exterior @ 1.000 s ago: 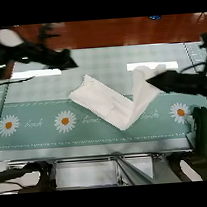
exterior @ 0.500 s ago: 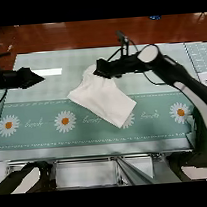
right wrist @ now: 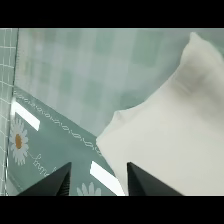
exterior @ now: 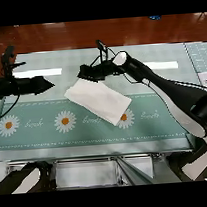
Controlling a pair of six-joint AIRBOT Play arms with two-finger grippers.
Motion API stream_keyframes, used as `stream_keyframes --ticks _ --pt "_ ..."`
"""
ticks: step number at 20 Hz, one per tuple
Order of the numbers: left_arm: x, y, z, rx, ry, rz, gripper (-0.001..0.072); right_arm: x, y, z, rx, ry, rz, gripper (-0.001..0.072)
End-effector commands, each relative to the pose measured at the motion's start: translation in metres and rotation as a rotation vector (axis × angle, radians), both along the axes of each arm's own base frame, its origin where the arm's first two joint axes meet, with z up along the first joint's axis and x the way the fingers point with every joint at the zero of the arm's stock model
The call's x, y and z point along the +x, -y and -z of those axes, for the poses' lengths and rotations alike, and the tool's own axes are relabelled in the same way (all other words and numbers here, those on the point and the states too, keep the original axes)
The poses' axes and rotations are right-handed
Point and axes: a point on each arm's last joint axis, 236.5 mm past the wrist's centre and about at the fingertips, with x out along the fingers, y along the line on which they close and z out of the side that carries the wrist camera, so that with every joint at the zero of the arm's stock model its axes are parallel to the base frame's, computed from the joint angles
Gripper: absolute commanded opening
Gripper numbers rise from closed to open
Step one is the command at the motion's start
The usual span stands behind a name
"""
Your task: Fold the shirts.
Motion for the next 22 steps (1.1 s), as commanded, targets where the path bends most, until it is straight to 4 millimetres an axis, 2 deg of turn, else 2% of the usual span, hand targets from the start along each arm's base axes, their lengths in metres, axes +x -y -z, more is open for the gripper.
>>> stream_keyframes --ticks 1,2,3,5,7,8,9,10,11,12,14,16,17,22 --pt "0.003 0.003 0.011 -0.016 -0.020 -0.015 0.0021 -0.003 0.020 -0.020 0.024 -0.037 -0.045 0.0412" --pt "0.003 0.003 0.011 -0.016 -0.020 -0.015 0.0020 -0.008 0.041 -0.034 0.011 -0.050 -0.070 0.0412" --pt "0.003 0.003 0.011 -0.016 -0.020 -0.015 0.0020 -0.013 0.071 -0.049 -0.039 -0.055 -0.084 0.0412" --pt "0.002 0.002 0.011 -0.015 -0.023 -0.014 0.0020 -0.026 0.156 -0.063 -0.314 -0.024 -0.048 0.0412" --pt "0.000 0.003 0.012 -0.016 -0.028 -0.009 0.0020 -0.048 0.265 -0.063 -0.705 -0.013 0.161 0.0412" --pt "0.000 0.003 0.012 -0.017 -0.031 -0.006 0.0020 -0.067 0.308 -0.059 -0.825 -0.015 0.300 0.0413" --pt "-0.001 0.004 0.012 -0.018 -0.034 -0.003 0.0020 -0.088 0.333 -0.047 -0.859 -0.029 0.403 0.0413" --pt "-0.002 0.005 0.012 -0.019 -0.038 0.001 0.0020 -0.113 0.339 -0.026 -0.810 -0.070 0.481 0.0413" --pt "-0.003 0.005 0.013 -0.019 -0.040 0.002 0.0020 -0.137 0.334 0.002 -0.716 -0.114 0.545 0.0414" --pt "-0.004 0.005 0.015 -0.019 -0.044 0.004 0.0020 -0.158 0.320 0.028 -0.590 -0.161 0.585 0.0414" --pt "-0.007 0.006 0.019 -0.020 -0.056 0.004 0.0020 -0.181 0.285 0.065 -0.325 -0.264 0.650 0.0414" --pt "-0.011 0.006 0.026 -0.022 -0.076 0.004 0.0020 -0.187 0.268 0.090 -0.181 -0.356 0.708 0.0413" --pt "-0.014 0.006 0.031 -0.023 -0.090 0.004 0.0020 -0.187 0.261 0.095 -0.164 -0.369 0.688 0.0413" --pt "-0.030 0.008 0.055 -0.029 -0.156 0.002 0.0020 -0.163 0.224 0.101 -0.078 -0.393 0.591 0.0413"
